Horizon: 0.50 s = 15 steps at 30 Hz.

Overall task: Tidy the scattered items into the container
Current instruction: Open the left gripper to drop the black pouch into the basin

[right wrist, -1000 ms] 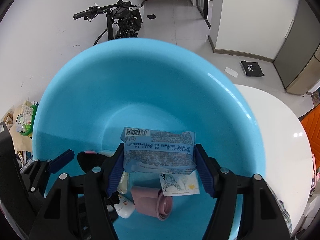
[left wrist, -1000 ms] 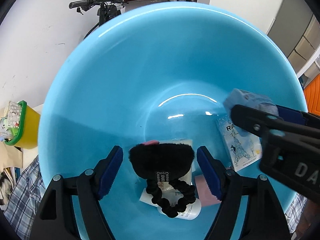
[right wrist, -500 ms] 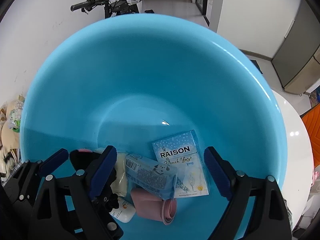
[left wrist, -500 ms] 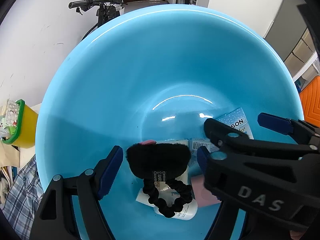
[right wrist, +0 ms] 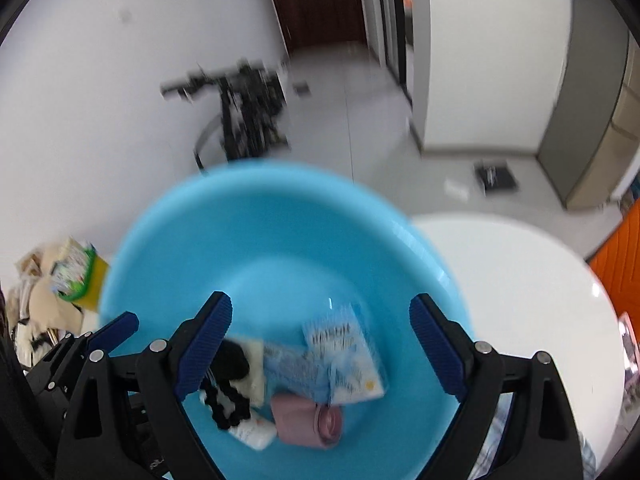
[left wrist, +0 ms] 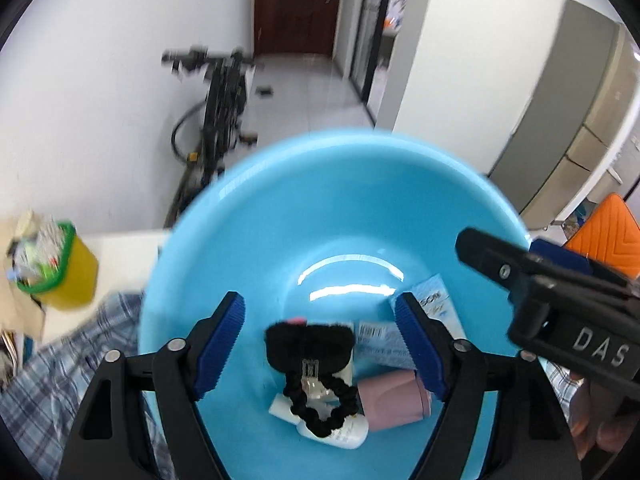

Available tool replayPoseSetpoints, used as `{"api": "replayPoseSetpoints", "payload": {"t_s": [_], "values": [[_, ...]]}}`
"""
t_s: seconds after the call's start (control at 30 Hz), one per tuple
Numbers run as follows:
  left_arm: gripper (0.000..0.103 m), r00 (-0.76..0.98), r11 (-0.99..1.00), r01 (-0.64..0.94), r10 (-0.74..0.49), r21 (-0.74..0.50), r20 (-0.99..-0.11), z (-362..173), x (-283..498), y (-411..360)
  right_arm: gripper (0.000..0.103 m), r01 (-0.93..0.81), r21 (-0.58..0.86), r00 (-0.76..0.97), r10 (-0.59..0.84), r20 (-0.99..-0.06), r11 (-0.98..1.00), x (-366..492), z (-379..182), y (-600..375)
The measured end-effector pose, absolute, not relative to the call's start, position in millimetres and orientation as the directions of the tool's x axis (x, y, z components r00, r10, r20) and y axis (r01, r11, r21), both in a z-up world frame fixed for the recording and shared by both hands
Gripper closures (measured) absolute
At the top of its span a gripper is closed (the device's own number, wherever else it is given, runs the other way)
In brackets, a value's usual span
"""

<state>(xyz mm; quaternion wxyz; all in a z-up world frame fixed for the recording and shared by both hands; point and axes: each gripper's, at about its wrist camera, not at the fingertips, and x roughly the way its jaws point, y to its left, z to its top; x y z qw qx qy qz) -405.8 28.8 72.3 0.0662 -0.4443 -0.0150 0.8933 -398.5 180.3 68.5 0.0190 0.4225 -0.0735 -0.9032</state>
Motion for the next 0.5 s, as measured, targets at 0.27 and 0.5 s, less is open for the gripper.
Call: {"api": "replayPoseSetpoints", "payload": {"t_s": [0.27, 0.5], "values": [[0.015, -0.703, -0.984, -0.074, 0.165, -0.160, -0.691, 87.8, -387.3, 6.4, 0.001, 0.013, 0.040, -0.781, -0.035, -0.623, -0.999, -373.2, 93.5, 176.2], [0.009, -0.852, -0.995, -0.101, 0.094, -0.014, -0.515, 96.6, -361.2, 0.3, 0.001, 0.054, 0.010, -0.879, -0.053, -0.475, -0.998, -346.8, 101.0, 171.5]]}}
